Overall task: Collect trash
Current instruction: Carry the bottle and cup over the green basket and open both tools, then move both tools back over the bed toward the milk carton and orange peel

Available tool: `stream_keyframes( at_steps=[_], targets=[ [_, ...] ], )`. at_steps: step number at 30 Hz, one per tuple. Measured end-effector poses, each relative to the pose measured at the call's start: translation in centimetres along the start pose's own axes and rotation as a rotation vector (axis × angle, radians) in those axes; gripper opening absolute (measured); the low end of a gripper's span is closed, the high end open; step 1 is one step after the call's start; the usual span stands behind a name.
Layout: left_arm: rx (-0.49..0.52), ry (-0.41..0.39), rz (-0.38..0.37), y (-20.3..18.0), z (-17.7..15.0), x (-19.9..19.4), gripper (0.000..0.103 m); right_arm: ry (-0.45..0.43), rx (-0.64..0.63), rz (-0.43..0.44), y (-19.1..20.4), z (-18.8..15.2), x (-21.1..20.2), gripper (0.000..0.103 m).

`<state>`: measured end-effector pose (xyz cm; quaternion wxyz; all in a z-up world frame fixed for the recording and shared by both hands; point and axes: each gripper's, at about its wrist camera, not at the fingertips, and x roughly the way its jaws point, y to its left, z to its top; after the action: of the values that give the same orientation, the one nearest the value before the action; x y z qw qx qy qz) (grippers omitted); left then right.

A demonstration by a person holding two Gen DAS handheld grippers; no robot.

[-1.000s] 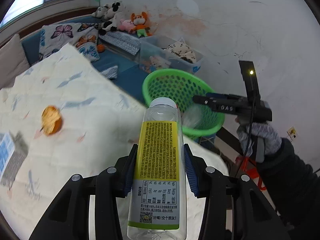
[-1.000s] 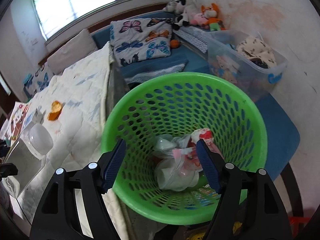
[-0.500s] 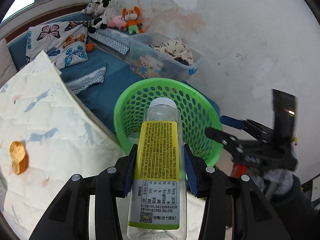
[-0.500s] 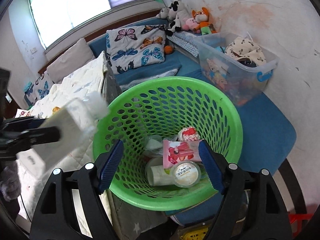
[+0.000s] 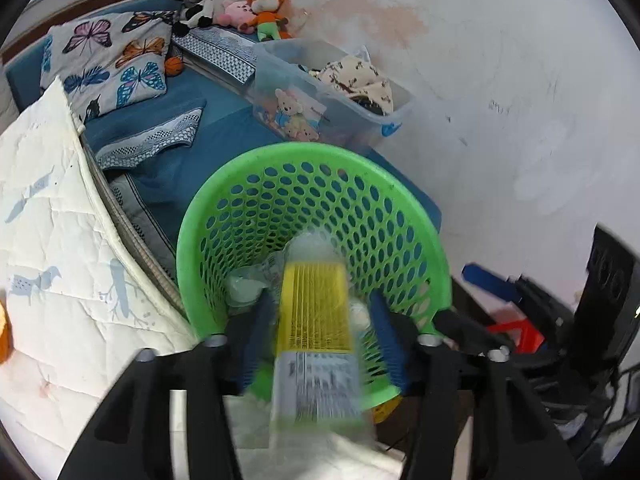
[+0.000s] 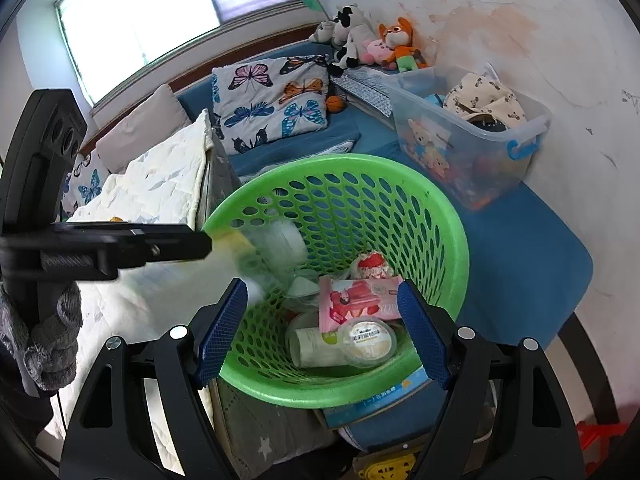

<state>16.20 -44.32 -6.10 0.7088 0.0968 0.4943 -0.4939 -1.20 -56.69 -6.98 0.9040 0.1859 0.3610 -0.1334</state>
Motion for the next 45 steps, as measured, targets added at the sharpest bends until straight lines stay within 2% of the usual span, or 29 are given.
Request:
stream_keyframes(
  at_steps=[3, 6, 19, 24, 33, 40, 45],
  targets=[
    [-0.014, -0.030, -0.028, 0.1, 0.0, -0.9, 0.059, -0.005, 0.000, 0.002, 0.1, -0.1, -0.3, 0.078],
    [-0.011, -0.059, -0.005, 0.5, -0.6, -2.4, 0.060, -0.014, -0.013, 0.010, 0.7, -0.2, -0.9, 0.078],
    [-0.056, -0.209, 0.196, 6.3, -6.9, -13.4, 0.062, -0.021, -0.114, 0.096, 7.5, 0.2, -1.4, 0.079],
    [-0.085, -0.250, 0.291, 9.5, -9.1, -17.0, 0.068, -0.018, -0.178, 0.141, 11.7, 1.1, -0.9, 0.080],
    [-0.240, -0.291, 0.437, 17.5, -11.7, -23.1, 0.075, -0.002, -0.312, 0.213, 20.1, 3.0, 1.0, 0.081],
    [-0.290, -0.278, 0.564, 22.7, -13.5, -26.2, 0.081, 0.037, -0.407, 0.270, 26.6, 3.8, 4.0, 0.081],
    [-0.311, -0.265, 0.620, 25.3, -14.3, -27.6, 0.085, 0.076, -0.464, 0.305, 31.0, 4.4, 6.9, 0.081]
  ],
)
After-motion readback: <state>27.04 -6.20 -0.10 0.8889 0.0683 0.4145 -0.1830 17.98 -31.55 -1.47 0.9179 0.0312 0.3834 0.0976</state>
